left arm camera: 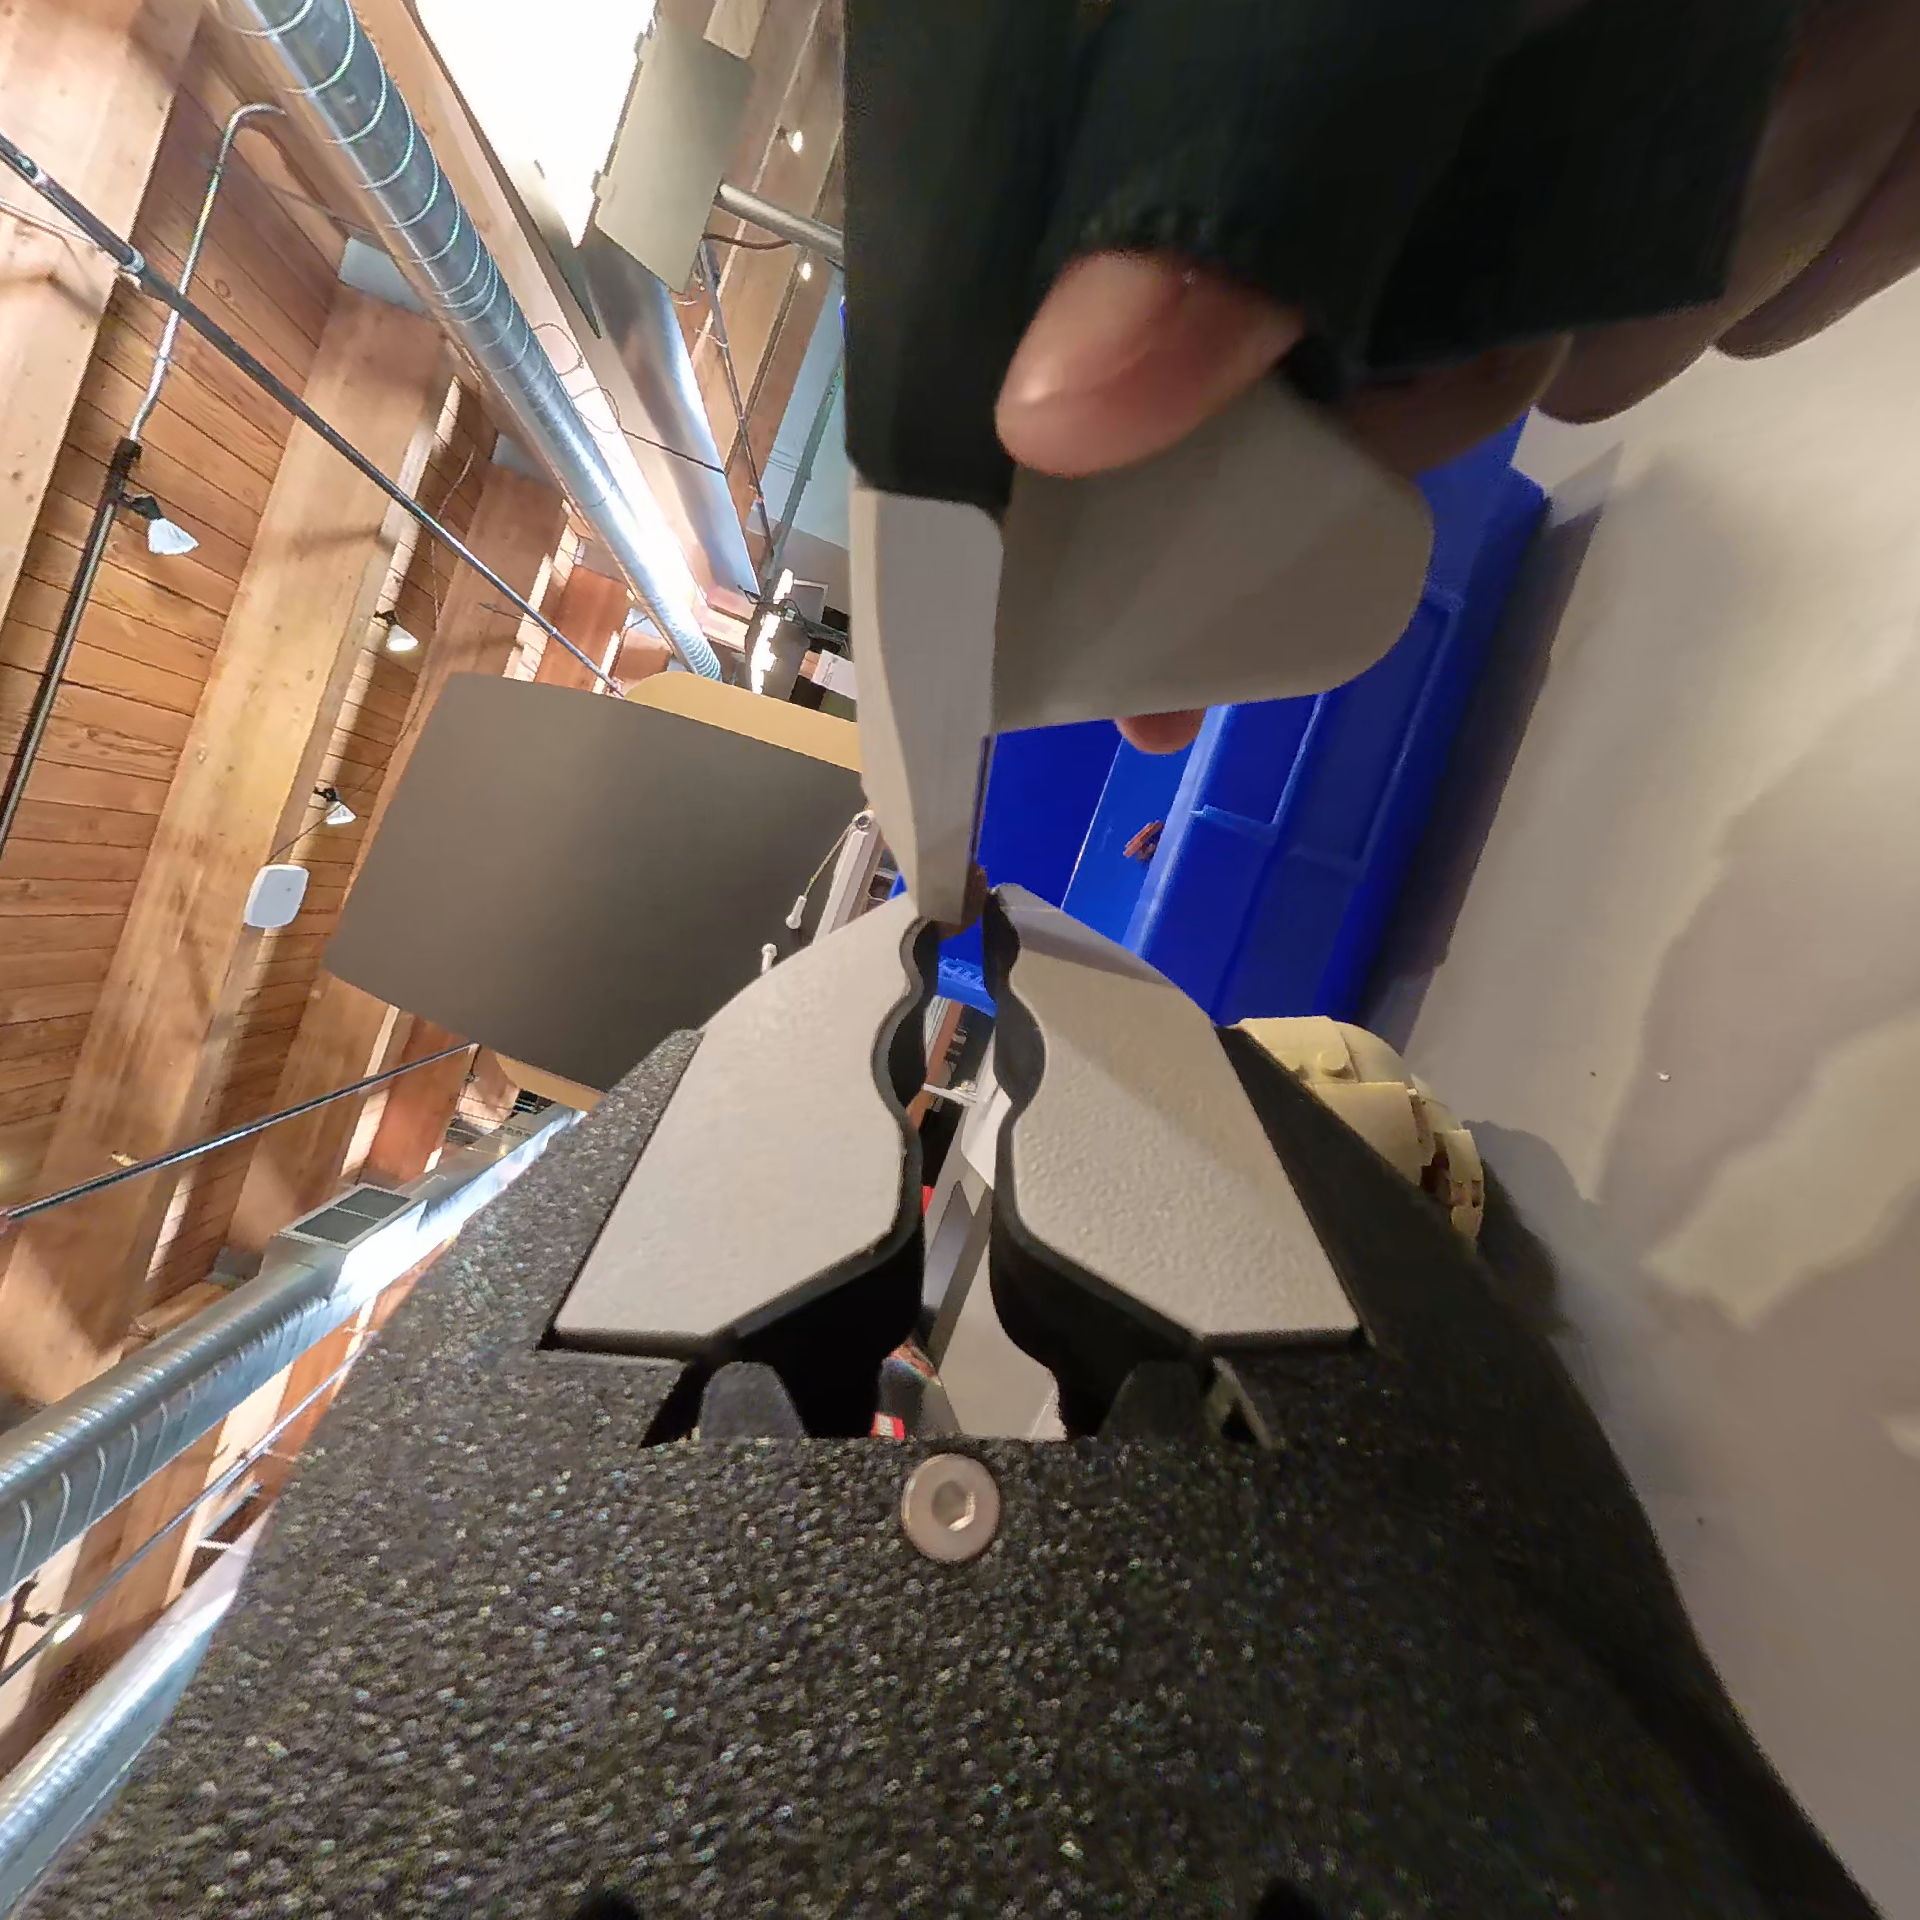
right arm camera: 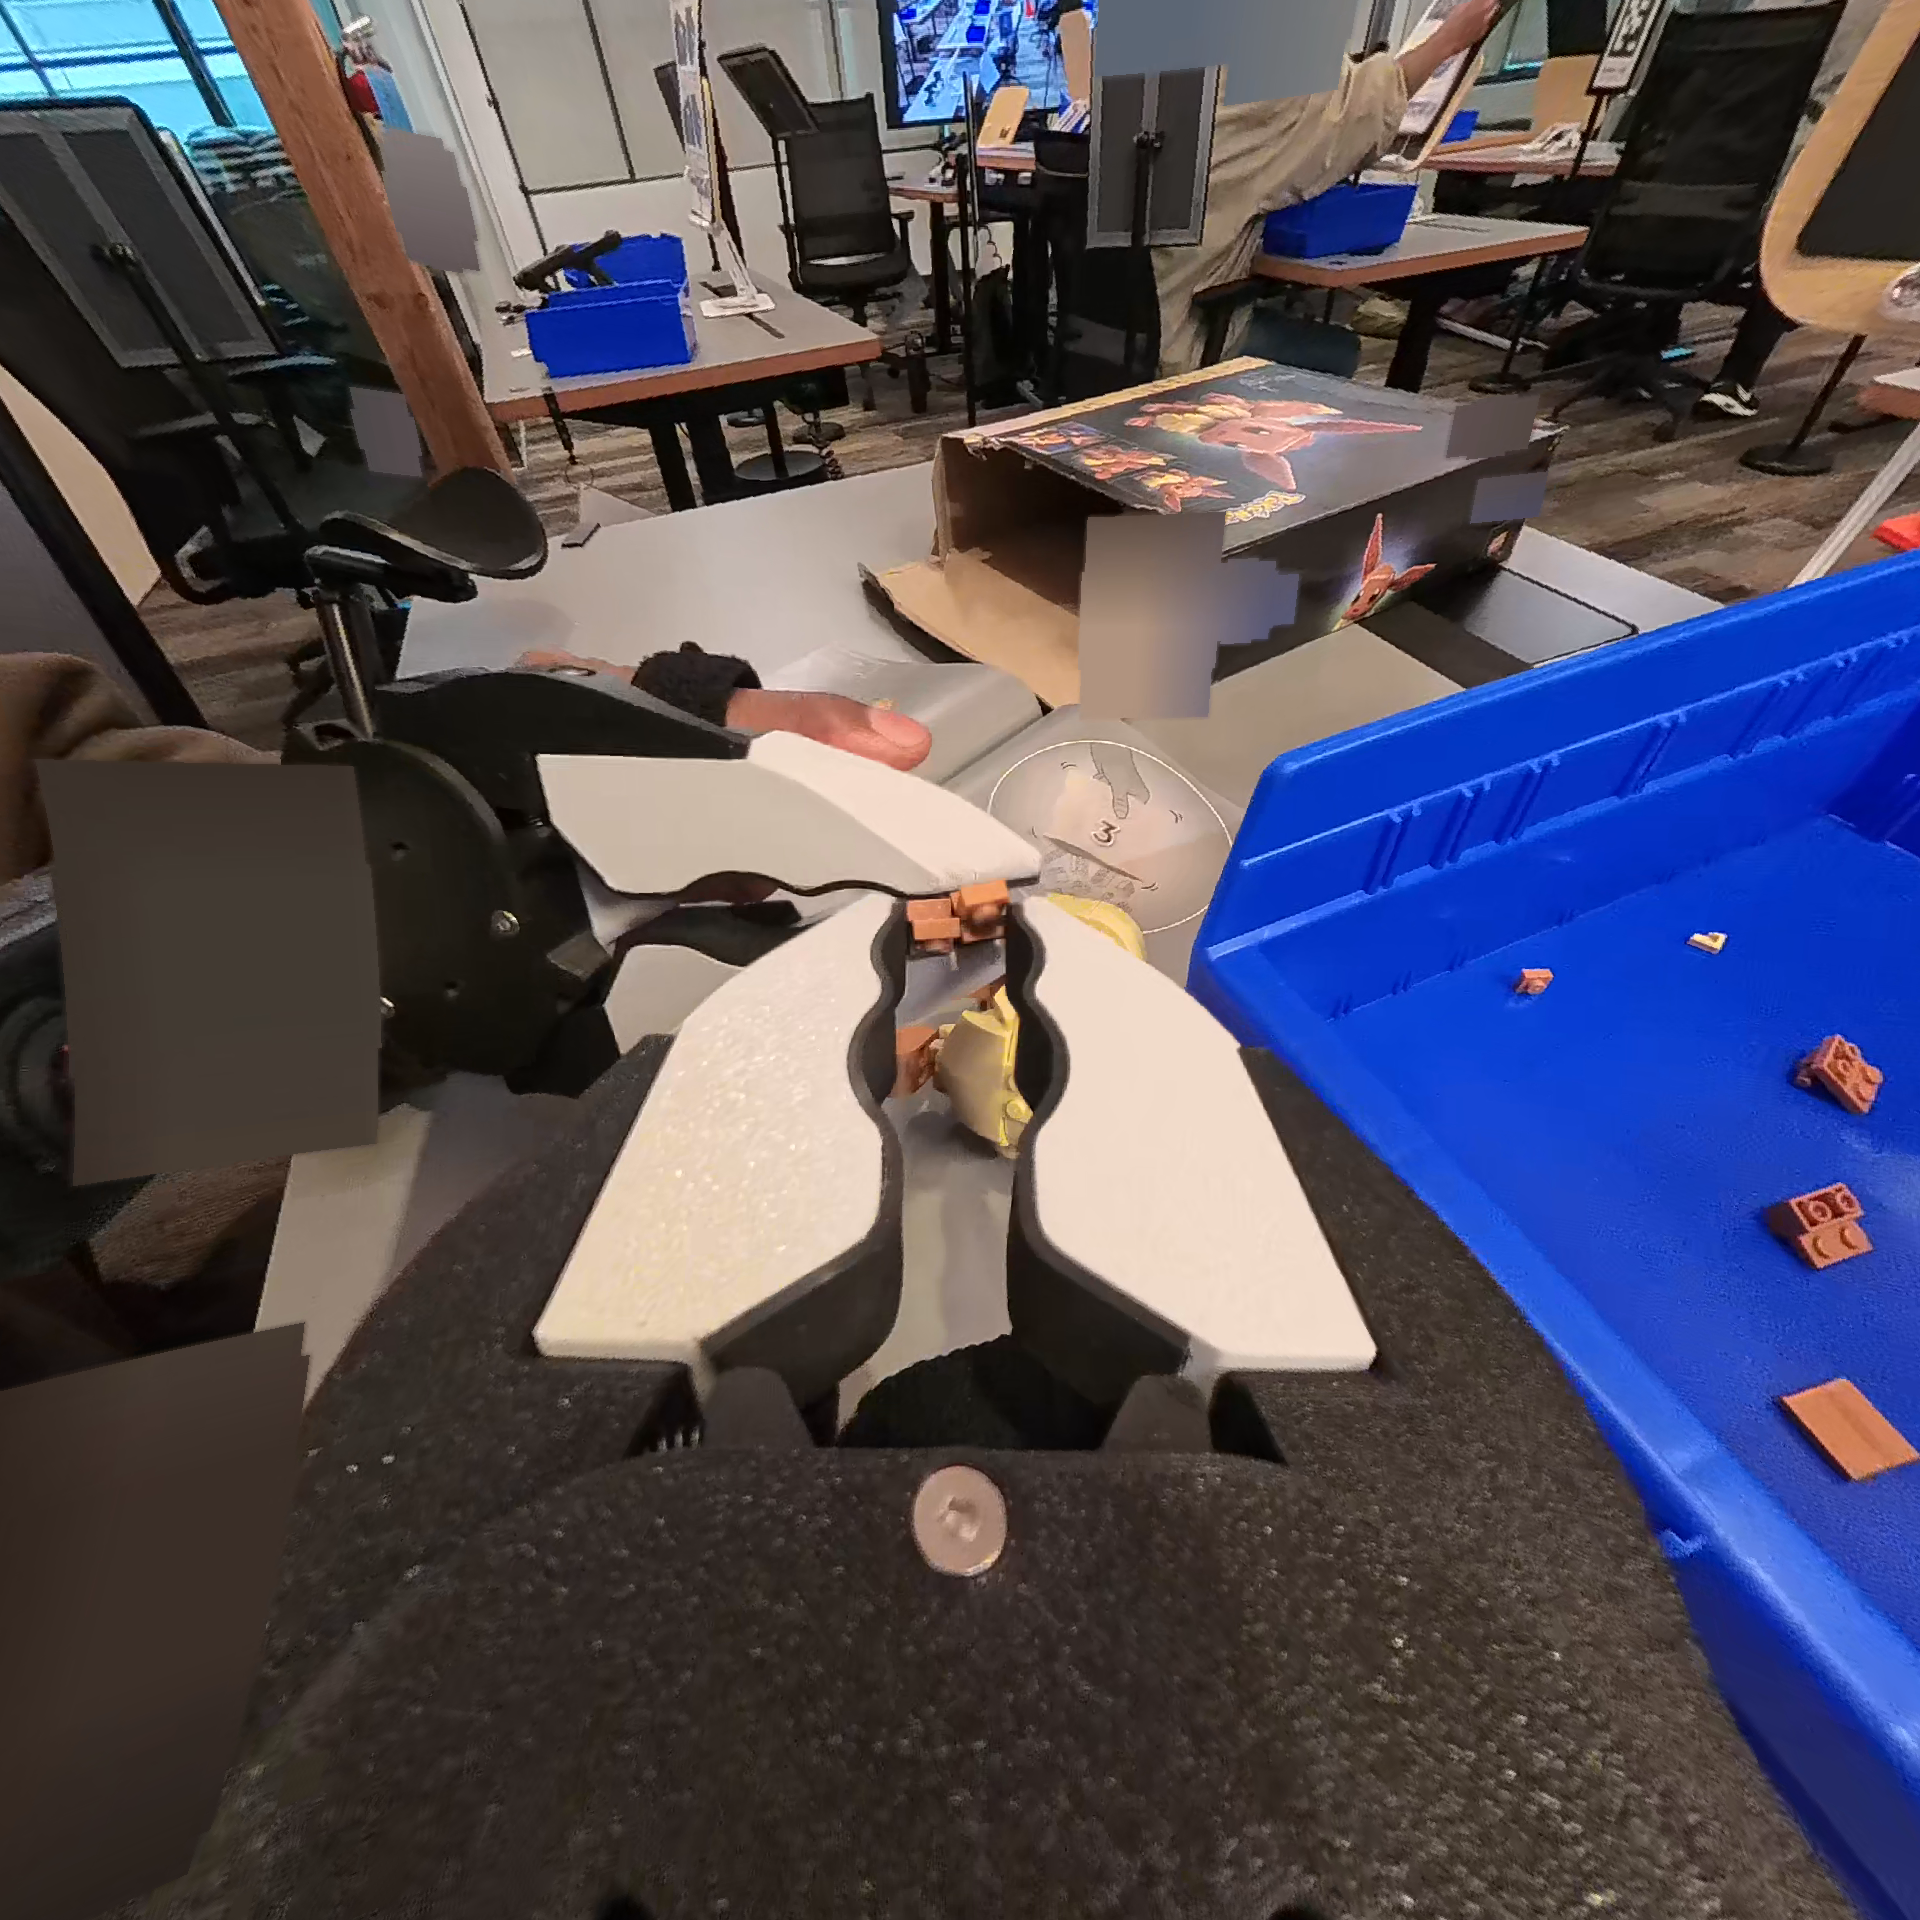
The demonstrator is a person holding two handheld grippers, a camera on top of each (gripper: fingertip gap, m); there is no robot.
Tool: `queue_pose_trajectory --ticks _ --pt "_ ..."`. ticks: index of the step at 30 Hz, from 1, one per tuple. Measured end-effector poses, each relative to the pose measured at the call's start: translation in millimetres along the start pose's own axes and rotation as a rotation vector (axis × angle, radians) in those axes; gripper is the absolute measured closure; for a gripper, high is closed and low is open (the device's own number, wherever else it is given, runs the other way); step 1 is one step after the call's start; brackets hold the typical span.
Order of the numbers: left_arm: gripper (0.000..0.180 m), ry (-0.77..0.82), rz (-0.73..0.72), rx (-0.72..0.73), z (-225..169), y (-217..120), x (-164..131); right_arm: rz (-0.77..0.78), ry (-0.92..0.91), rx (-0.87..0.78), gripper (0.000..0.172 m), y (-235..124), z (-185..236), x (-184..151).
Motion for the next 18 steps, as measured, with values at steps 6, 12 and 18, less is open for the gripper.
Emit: queue_pose_trajectory --ticks 6,12,18 --pt "0.173 -0.056 0.010 -0.007 2 1 -3 0.001 -0.029 -0.012 0.156 2 -1 2" --pt "0.174 -0.130 0.010 -0.025 4 2 -6 -0.030 -0.032 -0.016 0.156 3 -4 2" --pt "0.174 -0.226 0.019 -0.048 7 2 -11 -0.050 -0.044 -0.097 0.156 2 -19 8"
Point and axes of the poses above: each gripper's, where its closed fingertips meet, y out along the fingers, x out of its top, z = x × y across the jaws, the point moved 7 cm from there along -y, back along the fingers, and after that the axes turned 1 degree about -x, right-handed, at the moved point
